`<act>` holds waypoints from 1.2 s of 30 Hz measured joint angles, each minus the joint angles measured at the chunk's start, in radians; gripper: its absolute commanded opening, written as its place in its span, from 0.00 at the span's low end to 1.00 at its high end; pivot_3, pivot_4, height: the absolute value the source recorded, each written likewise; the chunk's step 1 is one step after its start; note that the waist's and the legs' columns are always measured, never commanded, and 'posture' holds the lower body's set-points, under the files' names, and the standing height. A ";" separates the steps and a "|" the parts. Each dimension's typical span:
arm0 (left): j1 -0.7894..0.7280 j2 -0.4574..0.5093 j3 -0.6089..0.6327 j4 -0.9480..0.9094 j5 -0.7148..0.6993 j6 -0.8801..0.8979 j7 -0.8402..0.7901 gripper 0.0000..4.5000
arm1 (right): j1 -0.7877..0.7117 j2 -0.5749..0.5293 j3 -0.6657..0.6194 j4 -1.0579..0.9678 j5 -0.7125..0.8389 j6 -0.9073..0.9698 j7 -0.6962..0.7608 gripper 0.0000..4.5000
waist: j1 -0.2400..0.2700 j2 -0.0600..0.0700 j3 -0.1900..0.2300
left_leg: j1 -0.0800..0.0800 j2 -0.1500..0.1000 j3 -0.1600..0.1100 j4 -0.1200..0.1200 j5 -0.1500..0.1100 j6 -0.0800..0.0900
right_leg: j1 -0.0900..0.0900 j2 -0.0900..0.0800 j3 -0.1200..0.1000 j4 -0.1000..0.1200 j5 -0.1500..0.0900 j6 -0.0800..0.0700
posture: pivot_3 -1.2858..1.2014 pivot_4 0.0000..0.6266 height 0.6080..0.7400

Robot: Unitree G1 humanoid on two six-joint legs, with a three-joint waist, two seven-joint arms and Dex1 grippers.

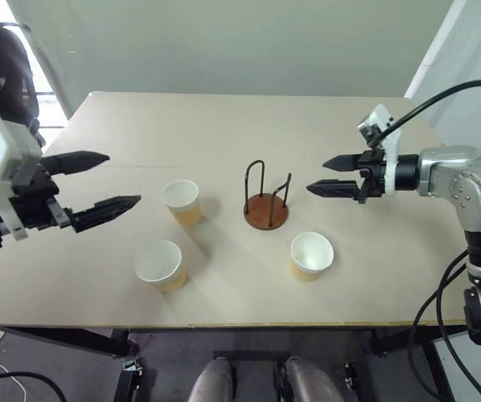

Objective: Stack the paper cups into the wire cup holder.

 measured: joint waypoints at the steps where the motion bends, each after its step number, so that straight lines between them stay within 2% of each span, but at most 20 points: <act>1: 0.002 0.000 0.000 0.000 0.000 0.001 -0.001 0.99 | 0.002 -0.002 0.004 -0.007 0.002 0.001 0.005 1.00 | 0.000 0.000 0.000 | 0.000 0.000 0.000 0.000 0.000 0.000 | 0.000 0.000 0.000 0.000 0.000 0.000 | 0.52 0.24 1.00; 13: -0.008 0.001 -0.025 0.010 0.050 -0.021 0.024 0.99 | 0.055 -0.042 0.039 -0.109 0.057 0.015 0.072 1.00 | 0.000 -0.001 0.000 | 0.000 0.000 0.000 0.002 0.000 0.000 | 0.001 0.000 0.000 0.000 0.000 0.000 | 0.52 0.24 1.00; 18: 0.031 0.001 -0.047 -0.003 0.069 -0.022 0.017 0.99 | 0.062 0.072 0.077 -0.109 0.036 0.056 -0.053 1.00 | -0.007 -0.001 0.000 | 0.000 0.000 0.000 0.003 0.000 0.001 | 0.000 0.001 0.001 0.000 0.000 0.000 | 0.52 0.24 1.00; 23: 0.087 0.006 -0.005 -0.038 0.043 0.023 -0.026 0.99 | 0.057 0.135 0.096 -0.039 -0.016 0.056 -0.147 1.00 | -0.005 -0.001 0.000 | 0.000 0.000 0.000 0.003 0.000 0.001 | 0.000 0.001 0.001 0.000 0.000 0.000 | 0.52 0.24 1.00; 31: 0.142 0.014 0.078 -0.077 0.035 0.070 -0.048 0.99 | 0.046 0.175 0.119 -0.008 -0.021 0.065 -0.169 1.00 | -0.002 -0.001 0.000 | -0.001 0.001 0.000 0.003 -0.002 0.000 | -0.001 0.001 0.000 0.000 0.000 -0.001 | 0.52 0.24 1.00; 36: 0.164 0.007 0.105 -0.108 0.024 0.089 -0.043 0.99 | 0.045 0.237 0.128 0.010 -0.022 0.074 -0.190 1.00 | -0.003 -0.001 0.000 | -0.001 0.001 0.000 0.003 -0.002 -0.001 | -0.002 0.001 0.000 0.000 0.000 -0.001 | 0.52 0.24 1.00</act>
